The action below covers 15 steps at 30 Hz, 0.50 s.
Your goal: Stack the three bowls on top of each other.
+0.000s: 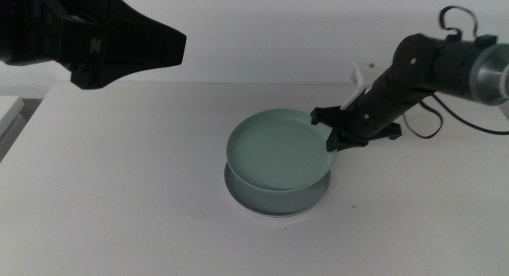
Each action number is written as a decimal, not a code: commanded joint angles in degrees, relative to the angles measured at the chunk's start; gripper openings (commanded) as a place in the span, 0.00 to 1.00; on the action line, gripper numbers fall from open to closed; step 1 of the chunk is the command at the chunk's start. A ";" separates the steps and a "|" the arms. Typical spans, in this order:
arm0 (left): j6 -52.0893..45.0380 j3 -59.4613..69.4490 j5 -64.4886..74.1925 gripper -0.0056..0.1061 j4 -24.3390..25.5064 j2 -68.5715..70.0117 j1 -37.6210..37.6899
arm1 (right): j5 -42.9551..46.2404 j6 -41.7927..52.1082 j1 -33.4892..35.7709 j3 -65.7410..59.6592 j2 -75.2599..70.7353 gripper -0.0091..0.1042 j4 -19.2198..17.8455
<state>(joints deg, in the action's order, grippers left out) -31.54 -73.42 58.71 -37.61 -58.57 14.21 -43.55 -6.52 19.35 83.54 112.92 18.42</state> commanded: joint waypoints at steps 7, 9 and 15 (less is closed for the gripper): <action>-0.04 0.16 -0.76 0.89 -0.29 0.61 0.03 | 2.27 -1.14 1.35 -0.09 2.41 0.06 -0.70; -0.04 0.16 -0.76 0.89 -0.29 0.61 0.03 | 2.51 -0.99 1.35 -0.09 2.42 0.07 -0.94; -0.04 0.16 -0.76 0.89 -0.29 0.61 0.03 | 2.63 0.60 1.35 -0.09 2.17 0.45 -1.17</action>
<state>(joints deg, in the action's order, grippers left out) -31.54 -73.42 58.71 -37.61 -58.57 14.21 -41.60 -6.94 20.64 83.54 115.47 17.74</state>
